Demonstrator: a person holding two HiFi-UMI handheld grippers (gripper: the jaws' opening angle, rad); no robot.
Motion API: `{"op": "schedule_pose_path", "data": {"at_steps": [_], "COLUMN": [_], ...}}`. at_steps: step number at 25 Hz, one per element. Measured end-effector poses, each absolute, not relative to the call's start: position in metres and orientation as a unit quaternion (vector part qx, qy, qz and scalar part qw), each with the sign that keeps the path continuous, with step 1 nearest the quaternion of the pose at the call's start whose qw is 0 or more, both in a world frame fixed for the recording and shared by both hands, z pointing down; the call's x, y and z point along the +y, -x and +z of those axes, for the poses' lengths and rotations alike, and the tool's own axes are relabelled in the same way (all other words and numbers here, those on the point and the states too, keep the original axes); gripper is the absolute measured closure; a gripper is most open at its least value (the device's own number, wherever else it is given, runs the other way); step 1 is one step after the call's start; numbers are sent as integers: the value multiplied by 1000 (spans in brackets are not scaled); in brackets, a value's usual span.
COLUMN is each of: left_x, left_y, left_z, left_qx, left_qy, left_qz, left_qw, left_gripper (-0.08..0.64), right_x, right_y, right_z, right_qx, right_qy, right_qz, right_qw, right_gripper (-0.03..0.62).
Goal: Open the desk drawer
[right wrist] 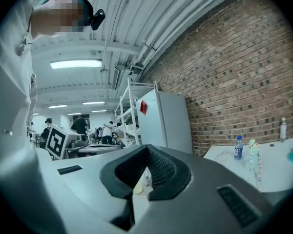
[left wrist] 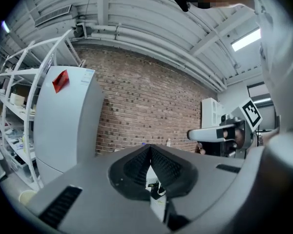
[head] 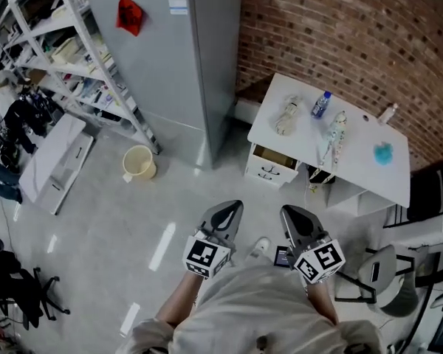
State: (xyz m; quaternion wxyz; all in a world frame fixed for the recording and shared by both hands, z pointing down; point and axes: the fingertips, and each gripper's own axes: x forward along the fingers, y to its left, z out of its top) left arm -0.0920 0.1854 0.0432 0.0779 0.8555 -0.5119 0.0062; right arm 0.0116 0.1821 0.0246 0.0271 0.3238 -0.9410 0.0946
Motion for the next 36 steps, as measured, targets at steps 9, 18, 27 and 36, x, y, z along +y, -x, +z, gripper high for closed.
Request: {"op": "schedule_pose_path", "data": {"at_steps": [9,18,27,36], "left_x": [199,206,239,247], "left_y": [36,-28,-77,-102], "left_z": [38,28,36,50], "left_qx": [-494,-523,-571,-598], "left_qy": [-867,-850,-817,-798], "left_qz": [11,4,6,10], "left_qw": [61,68,81,81], "left_gripper": [554,554,554,554], "right_x": [206,209,222,231], "right_y": [-72,-133,-183,-215], "right_z": [33,21,30,39], "right_qx": [-926,-939,-954,-957], "right_qy": [-361,-330,-286,-274], "right_qz": [111,93,91,89], "right_qw": [-2,2,7,-5], "right_gripper": [568,568,566,568]}}
